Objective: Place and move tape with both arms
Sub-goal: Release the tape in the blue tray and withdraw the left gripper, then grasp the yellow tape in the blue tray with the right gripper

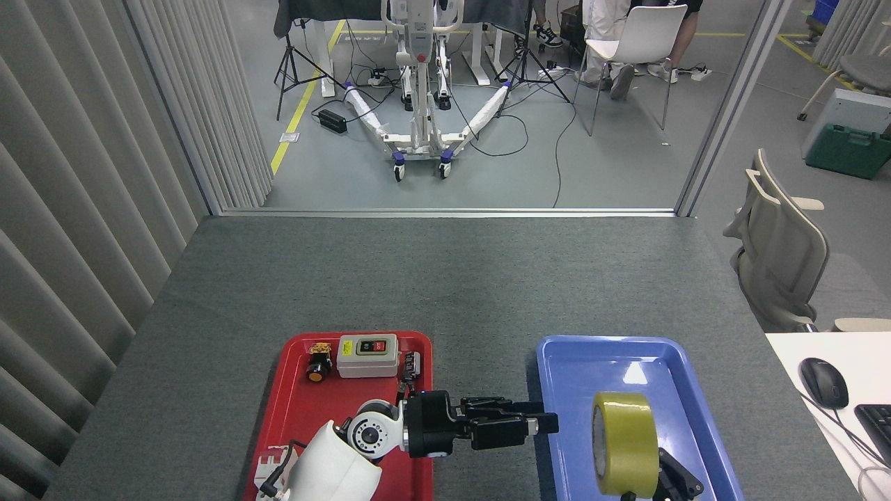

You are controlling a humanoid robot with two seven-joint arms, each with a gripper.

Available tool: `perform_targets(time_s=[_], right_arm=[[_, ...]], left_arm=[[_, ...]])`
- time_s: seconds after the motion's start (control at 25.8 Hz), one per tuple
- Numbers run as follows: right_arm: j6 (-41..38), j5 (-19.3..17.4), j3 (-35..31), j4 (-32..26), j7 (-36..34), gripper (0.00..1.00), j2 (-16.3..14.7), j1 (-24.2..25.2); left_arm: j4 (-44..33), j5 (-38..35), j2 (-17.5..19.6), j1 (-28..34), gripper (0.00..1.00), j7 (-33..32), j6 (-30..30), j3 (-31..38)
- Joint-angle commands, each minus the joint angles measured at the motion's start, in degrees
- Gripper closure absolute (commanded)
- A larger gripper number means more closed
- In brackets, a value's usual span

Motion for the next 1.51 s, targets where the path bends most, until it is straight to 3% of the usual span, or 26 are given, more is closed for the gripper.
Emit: perform_targets(time_s=[0.0, 0.19, 0.27, 0.35, 0.5, 0.58, 0.66, 0.77, 0.93, 1.01, 1.08, 1.32, 1.43, 1.47], right_arm=[[-0.09, -0.46, -3.02, 0.08, 1.19, 1.0, 0.01, 0.39], [0.09, -1.25, -3.9, 0.79, 6.99, 1.0, -0.69, -0.31], [9.14, -1.43, -3.81, 1.14, 11.3, 1.0, -1.13, -1.72], [16.61, -2.13, -3.02, 1.84, 16.22, 1.0, -1.57, -5.06], [33.13, -3.8, -0.74, 3.42, 32.74, 1.0, -1.57, -9.89], [40.95, -4.68, 1.55, 3.86, 43.81, 1.0, -1.3, -12.88], [46.14, -5.82, 3.04, 4.04, 53.66, 1.0, -1.3, -15.6], [50.18, -7.05, 5.33, 4.92, 61.22, 1.0, -1.3, -19.29], [57.13, -7.14, 9.72, 6.5, 69.05, 1.0, -1.22, -24.22], [61.96, -7.05, 12.45, 6.76, 75.11, 1.0, -0.95, -26.15], [65.13, -6.88, 13.94, 6.94, 76.87, 1.0, -0.78, -27.12], [66.8, -6.44, 16.32, 9.4, 77.22, 1.0, 0.19, -27.82], [68.03, -6.35, 16.49, 10.19, 77.13, 0.87, 0.28, -28.17], [68.46, -6.35, 16.49, 10.37, 77.04, 0.78, 0.28, -28.26]], left_arm=[[-2.17, 0.75, 1.37, 1.51, 0.02, 4.62, -0.16, 1.48], [-2.35, 4.09, 6.12, 2.04, 0.02, 19.38, -0.16, 5.0], [-2.87, 4.62, 9.72, 3.71, 0.02, 27.82, -0.16, 5.35], [-5.42, 4.62, 13.32, 5.91, 0.01, 34.06, 5.37, 5.79], [-8.5, 3.39, 20.35, 9.51, 0.01, 41.09, 13.19, 9.83], [-9.64, -1.27, 22.29, 11.35, 0.01, 47.06, 15.57, 10.09], [-11.84, -10.76, 23.26, 13.64, 0.01, 54.53, 18.64, 10.01], [-16.76, -23.41, 23.52, 17.24, 0.01, 61.57, 31.3, 9.57], [-17.73, -37.74, 22.99, 19.0, 0.01, 65.87, 46.95, 5.35], [-17.81, -43.19, 22.9, 20.23, 0.01, 66.4, 52.74, 4.91], [-17.9, -46.09, 22.73, 20.93, 0.01, 66.4, 56.26, 4.91], [-18.34, -48.56, 22.03, 21.11, 0.01, 65.61, 56.61, 5.0], [-19.66, -52.6, 21.06, 21.37, 0.01, 62.27, 56.18, 5.79], [-20.71, -52.77, 20.88, 21.64, 0.01, 60.25, 55.91, 6.23]])
